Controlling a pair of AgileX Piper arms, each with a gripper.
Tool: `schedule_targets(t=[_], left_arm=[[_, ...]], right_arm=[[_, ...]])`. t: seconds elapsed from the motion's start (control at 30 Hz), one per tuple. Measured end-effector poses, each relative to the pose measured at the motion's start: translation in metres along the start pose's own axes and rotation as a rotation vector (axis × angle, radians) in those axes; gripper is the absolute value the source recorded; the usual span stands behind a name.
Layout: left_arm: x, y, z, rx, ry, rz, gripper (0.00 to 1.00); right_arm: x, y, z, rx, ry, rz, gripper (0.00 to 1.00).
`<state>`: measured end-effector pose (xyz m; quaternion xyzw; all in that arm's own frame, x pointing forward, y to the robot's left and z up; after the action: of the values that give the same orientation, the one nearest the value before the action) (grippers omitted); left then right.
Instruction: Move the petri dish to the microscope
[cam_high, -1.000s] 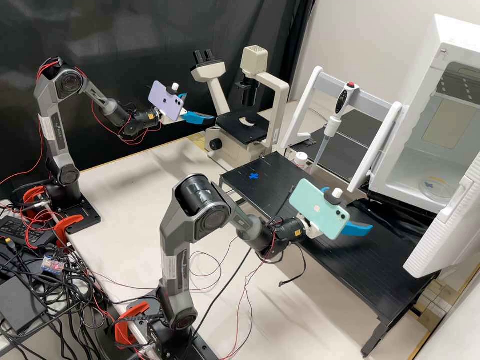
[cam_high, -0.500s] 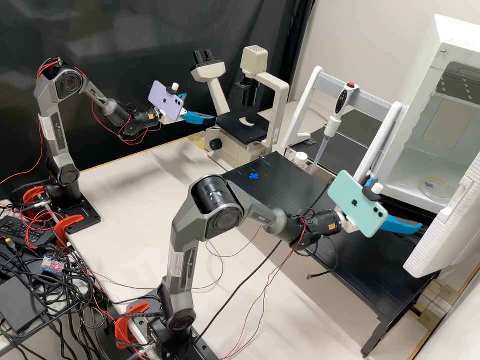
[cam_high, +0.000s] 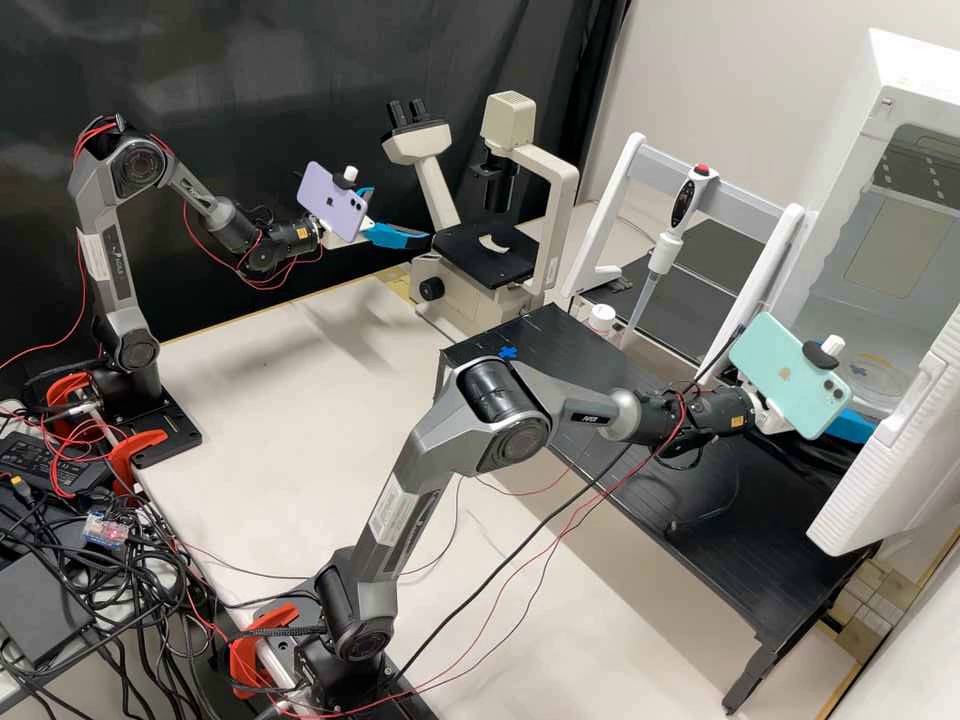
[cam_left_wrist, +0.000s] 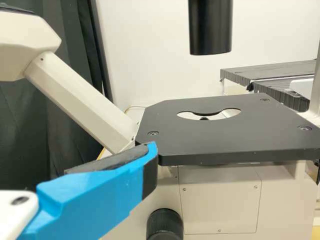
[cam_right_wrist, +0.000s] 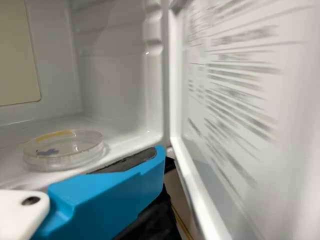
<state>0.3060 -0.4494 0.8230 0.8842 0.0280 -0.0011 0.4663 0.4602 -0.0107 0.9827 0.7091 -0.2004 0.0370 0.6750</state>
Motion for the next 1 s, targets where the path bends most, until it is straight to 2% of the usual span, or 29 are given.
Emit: schedule_targets(t=[0.17, 0.27, 0.33, 0.37, 0.63, 1.0], left_arm=[[0.0, 0.0, 0.0, 0.0, 0.0, 0.0, 1.0], [0.0, 0.0, 0.0, 0.0, 0.0, 0.0, 1.0], [0.0, 0.0, 0.0, 0.0, 0.0, 0.0, 1.0], [0.0, 0.0, 0.0, 0.0, 0.0, 0.0, 1.0], [0.0, 0.0, 0.0, 0.0, 0.0, 0.0, 1.0], [0.0, 0.0, 0.0, 0.0, 0.0, 0.0, 1.0]], right_arm=[[0.027, -0.008, -0.009, -0.015, -0.007, -0.014, 1.0], [0.039, -0.014, -0.012, -0.049, -0.015, -0.039, 1.0], [0.046, -0.018, -0.014, -0.063, -0.016, -0.045, 1.0], [0.048, -0.02, -0.014, -0.056, -0.019, -0.045, 1.0], [0.067, -0.032, -0.016, -0.118, -0.035, -0.051, 1.0], [0.079, -0.043, -0.008, -0.076, -0.071, -0.074, 1.0]])
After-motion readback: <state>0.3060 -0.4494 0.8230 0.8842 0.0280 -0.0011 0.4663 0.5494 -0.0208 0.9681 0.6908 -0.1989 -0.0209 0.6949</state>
